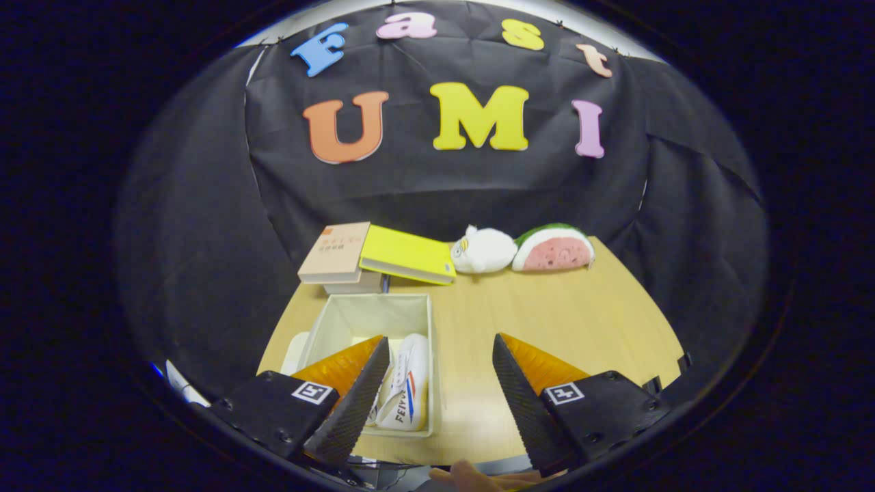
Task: Open the storage box then place both shoes into the box .Put the left shoe in first, then the right shoe, with the right side of both shoes facing outward in a uniform manner.
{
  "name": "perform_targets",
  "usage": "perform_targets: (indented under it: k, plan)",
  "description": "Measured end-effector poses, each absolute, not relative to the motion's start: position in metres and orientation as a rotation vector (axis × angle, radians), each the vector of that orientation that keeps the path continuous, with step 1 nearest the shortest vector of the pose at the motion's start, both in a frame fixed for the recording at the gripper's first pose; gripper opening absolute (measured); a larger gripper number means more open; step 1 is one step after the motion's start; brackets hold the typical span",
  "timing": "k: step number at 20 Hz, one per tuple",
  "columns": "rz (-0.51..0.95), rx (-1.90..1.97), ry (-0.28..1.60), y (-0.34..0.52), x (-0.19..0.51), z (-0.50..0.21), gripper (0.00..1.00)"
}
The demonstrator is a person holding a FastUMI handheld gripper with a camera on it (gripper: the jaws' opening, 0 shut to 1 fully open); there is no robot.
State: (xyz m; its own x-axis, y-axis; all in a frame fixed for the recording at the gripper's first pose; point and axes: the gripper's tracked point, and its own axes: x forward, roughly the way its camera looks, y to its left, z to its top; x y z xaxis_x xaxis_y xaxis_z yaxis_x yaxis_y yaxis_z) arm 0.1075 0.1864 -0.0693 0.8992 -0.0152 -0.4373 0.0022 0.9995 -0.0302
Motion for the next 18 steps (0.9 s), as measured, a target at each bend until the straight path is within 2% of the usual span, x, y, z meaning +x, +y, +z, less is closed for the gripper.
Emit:
perform_targets:
  k: [7,18]
  plan:
    - [0.025,-0.066,0.151,0.130,0.040,0.005,0.98]
    - [0.139,-0.080,-0.001,0.074,-0.024,0.051,0.98]
